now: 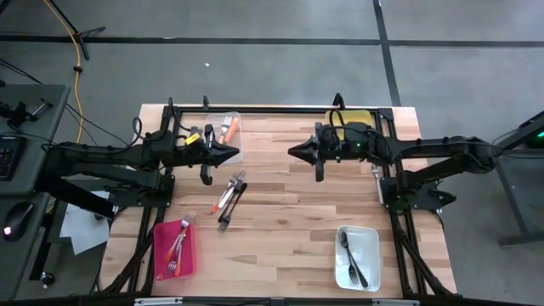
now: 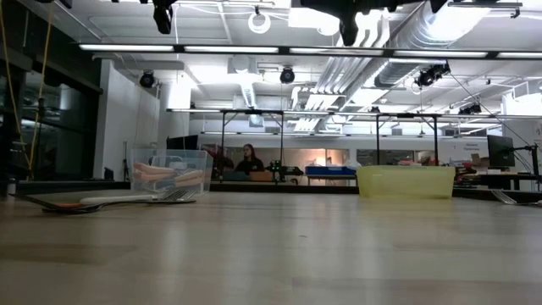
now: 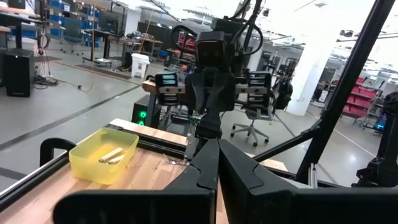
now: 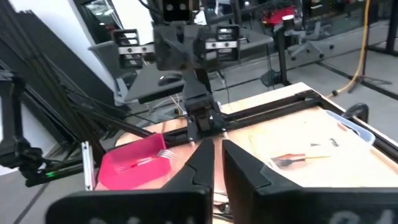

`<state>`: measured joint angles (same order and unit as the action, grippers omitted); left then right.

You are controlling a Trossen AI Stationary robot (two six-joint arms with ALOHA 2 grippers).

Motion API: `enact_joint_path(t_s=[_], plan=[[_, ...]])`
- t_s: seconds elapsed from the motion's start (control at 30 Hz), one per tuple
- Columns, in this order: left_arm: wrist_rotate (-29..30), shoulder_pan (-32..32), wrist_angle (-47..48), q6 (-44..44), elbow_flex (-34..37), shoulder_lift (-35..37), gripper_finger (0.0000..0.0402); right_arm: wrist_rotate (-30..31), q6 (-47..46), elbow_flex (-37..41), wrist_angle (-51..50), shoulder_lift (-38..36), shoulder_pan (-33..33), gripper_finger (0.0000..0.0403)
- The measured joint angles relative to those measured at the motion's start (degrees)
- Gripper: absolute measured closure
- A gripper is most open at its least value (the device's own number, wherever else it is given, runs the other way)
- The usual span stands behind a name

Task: Sort silverware by color (type)
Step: Put the black fork into the white bin

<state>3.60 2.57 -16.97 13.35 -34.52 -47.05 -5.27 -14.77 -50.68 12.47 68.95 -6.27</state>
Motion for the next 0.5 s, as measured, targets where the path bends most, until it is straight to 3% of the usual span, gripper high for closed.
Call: enact_joint_path(t_s=[0.5], plan=[[0.0, 0.0, 0.4, -0.1, 0.0, 0.0, 0.0399, -1.9, -1.4, 0.0, 0.2, 0.0, -0.6, 0.0402]])
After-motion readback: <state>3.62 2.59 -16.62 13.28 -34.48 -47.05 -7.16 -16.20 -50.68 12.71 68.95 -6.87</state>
